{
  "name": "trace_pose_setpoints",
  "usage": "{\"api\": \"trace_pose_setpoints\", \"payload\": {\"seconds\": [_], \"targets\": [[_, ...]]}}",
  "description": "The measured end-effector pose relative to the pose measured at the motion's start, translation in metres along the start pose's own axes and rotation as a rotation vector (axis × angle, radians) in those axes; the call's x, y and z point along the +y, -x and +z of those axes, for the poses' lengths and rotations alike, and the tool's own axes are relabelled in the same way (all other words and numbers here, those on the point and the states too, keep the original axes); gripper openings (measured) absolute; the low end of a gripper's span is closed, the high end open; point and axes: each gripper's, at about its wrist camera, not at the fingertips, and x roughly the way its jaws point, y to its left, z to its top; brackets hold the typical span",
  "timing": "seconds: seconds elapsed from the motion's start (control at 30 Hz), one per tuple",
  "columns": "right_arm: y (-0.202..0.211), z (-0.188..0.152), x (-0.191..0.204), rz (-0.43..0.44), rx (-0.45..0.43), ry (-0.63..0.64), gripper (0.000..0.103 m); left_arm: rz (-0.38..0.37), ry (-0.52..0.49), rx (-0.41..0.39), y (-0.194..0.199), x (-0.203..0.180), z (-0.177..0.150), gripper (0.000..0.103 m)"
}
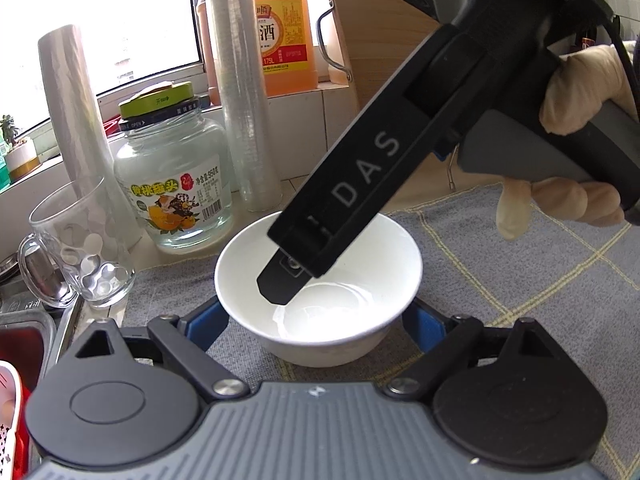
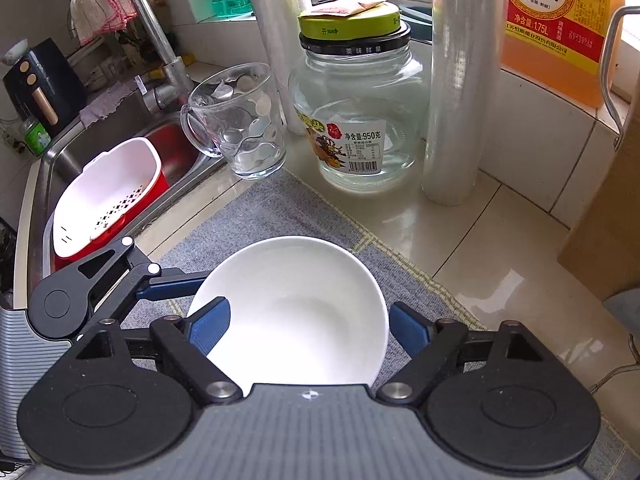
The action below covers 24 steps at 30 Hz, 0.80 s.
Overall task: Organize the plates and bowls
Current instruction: 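Close the right gripper on the plain white bowl's rim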
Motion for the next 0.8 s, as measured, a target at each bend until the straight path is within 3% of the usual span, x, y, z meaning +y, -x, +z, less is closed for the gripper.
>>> {"api": "trace_pose_setpoints", "payload": {"seconds": [0.4, 0.8], "targets": [[0.001, 0.001, 0.001, 0.009, -0.006, -0.022, 0.086, -0.016, 0.012, 0.003, 0.004, -0.001, 0.002, 0.093], [0.035, -0.008, 0.015, 0.017, -0.045, -0.035, 0.086, -0.037, 0.003, 0.004, 0.032, -0.01, 0.011, 0.093]]}}
